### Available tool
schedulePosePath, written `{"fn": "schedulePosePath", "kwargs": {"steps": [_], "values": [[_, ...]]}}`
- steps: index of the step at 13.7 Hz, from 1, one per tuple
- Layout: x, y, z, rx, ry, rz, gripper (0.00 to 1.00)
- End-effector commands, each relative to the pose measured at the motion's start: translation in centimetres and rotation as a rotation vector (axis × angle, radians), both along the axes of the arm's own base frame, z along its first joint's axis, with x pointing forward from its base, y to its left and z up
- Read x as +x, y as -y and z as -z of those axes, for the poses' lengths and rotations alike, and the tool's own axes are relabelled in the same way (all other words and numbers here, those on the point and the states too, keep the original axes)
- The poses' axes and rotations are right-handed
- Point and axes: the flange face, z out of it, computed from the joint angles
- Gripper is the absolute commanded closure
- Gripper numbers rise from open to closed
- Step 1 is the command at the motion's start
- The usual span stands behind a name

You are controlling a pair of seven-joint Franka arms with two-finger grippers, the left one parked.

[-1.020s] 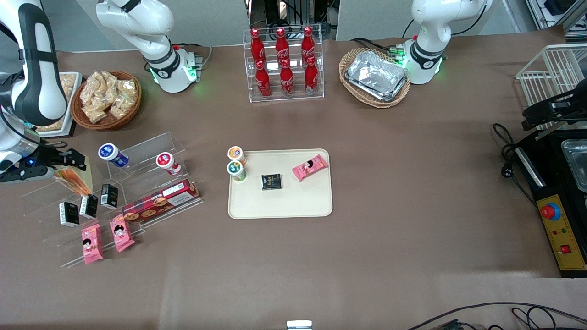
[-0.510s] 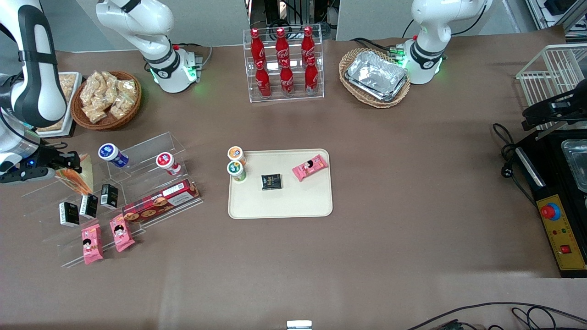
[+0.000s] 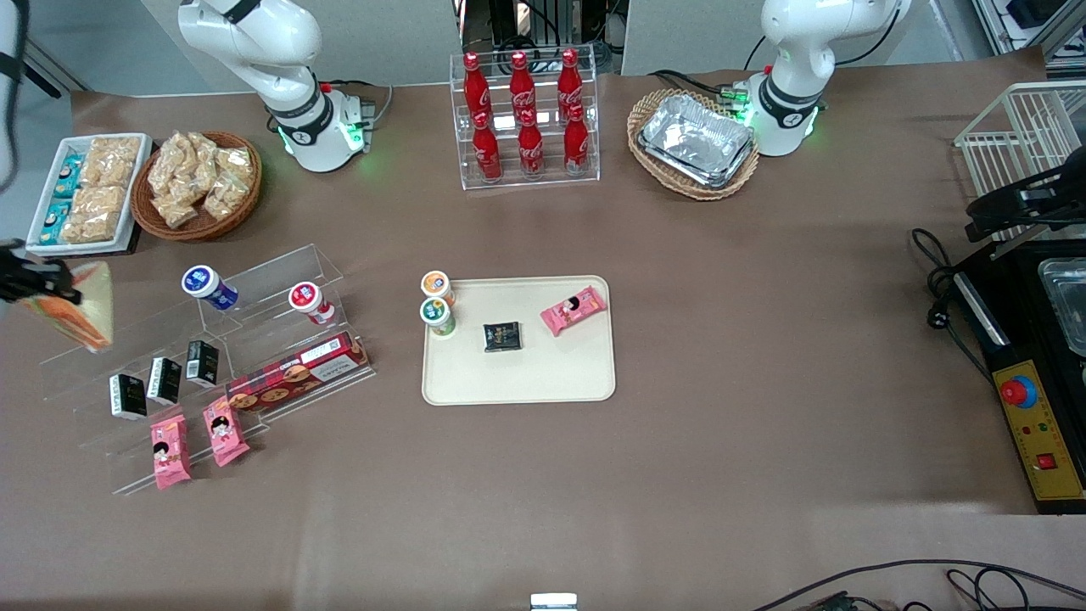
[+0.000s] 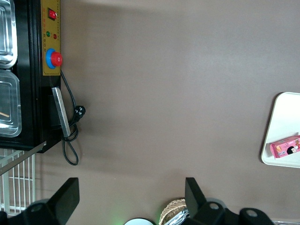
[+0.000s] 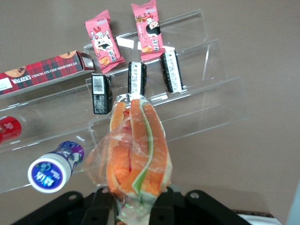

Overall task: Place sandwich on tray
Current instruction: 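Lift the sandwich wedge out of the rack with the right gripper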

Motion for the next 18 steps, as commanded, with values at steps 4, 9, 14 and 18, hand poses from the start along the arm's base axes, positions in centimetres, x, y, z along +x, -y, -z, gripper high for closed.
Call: {"fn": "schedulePosePath", "kwargs": {"steps": [4, 9, 14, 18], "values": [[1.9, -6.4, -6.4, -0.011, -0.055, 0.26, 0.72], [3.8, -18.2, -6.2, -0.044, -0.065, 0.515, 0.71], [4.3, -29.6, -4.1, -0.089, -0.071, 0.73, 0.71], [4.6, -38.1, -1.1, -0.105, -0.041, 0.952, 0.71]]}}
